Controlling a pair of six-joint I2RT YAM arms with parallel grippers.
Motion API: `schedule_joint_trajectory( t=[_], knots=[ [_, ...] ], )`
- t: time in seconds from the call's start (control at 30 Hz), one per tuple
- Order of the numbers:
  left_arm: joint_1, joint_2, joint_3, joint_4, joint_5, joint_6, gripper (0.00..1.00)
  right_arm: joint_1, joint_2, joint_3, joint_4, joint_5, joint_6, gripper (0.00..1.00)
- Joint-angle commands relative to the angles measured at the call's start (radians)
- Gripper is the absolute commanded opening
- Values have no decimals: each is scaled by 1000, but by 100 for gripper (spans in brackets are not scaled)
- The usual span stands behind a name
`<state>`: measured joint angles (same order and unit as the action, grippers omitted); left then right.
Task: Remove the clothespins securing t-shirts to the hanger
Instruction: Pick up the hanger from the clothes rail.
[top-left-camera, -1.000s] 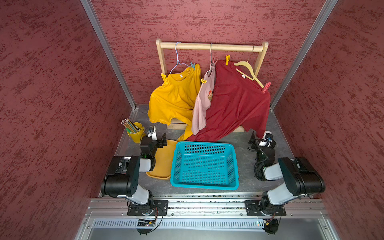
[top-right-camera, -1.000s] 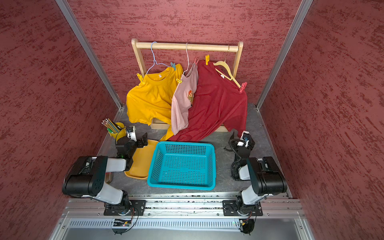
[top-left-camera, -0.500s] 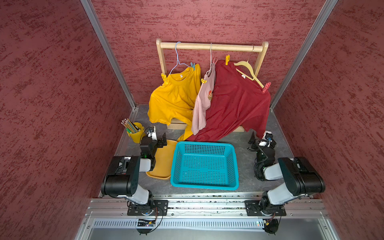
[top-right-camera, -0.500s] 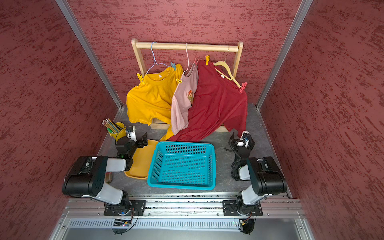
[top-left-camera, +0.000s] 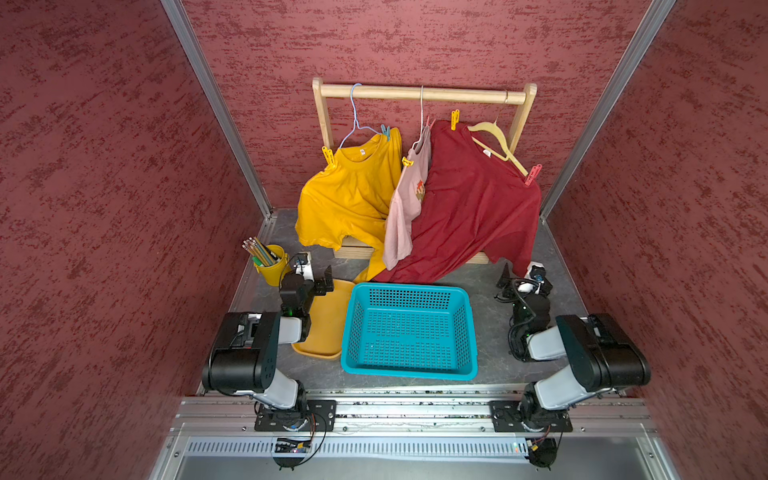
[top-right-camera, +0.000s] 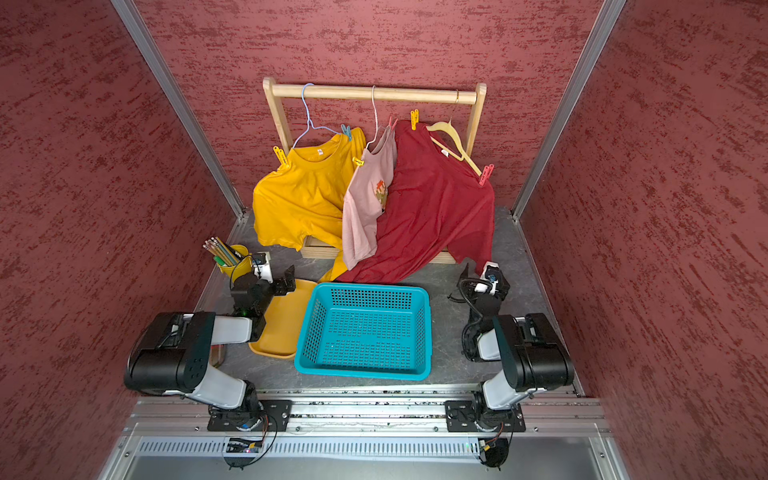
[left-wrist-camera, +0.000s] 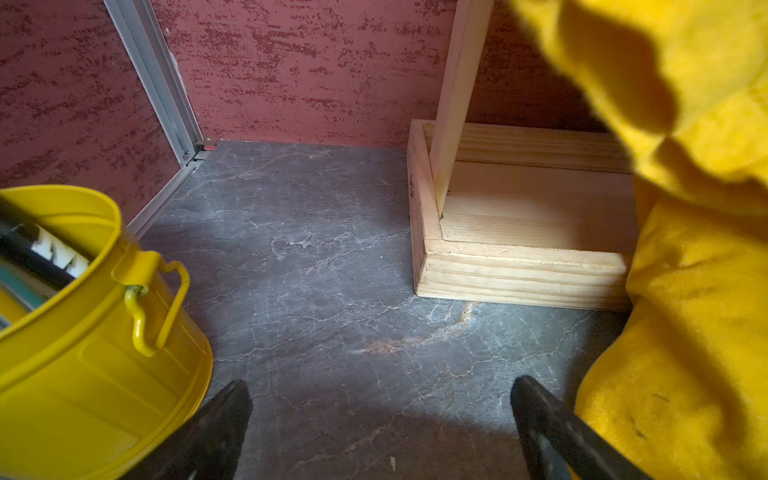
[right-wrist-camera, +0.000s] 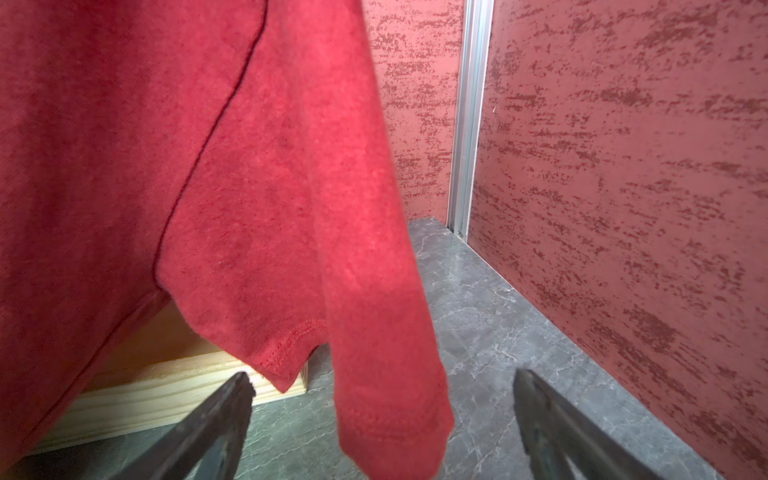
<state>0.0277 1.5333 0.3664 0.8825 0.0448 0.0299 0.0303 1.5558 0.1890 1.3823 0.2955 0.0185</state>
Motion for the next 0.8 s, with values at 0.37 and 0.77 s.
schedule_joint_trajectory(
  t=[0.37,0.77],
  knots=[
    [-69,-271,5,-171,-205,-5,100,-6,-166,-13,-89,0,8,99],
    [-88,-725,202,-867,-148,-297,100,-6,-610,529,-1338,-53,275,99]
  ],
)
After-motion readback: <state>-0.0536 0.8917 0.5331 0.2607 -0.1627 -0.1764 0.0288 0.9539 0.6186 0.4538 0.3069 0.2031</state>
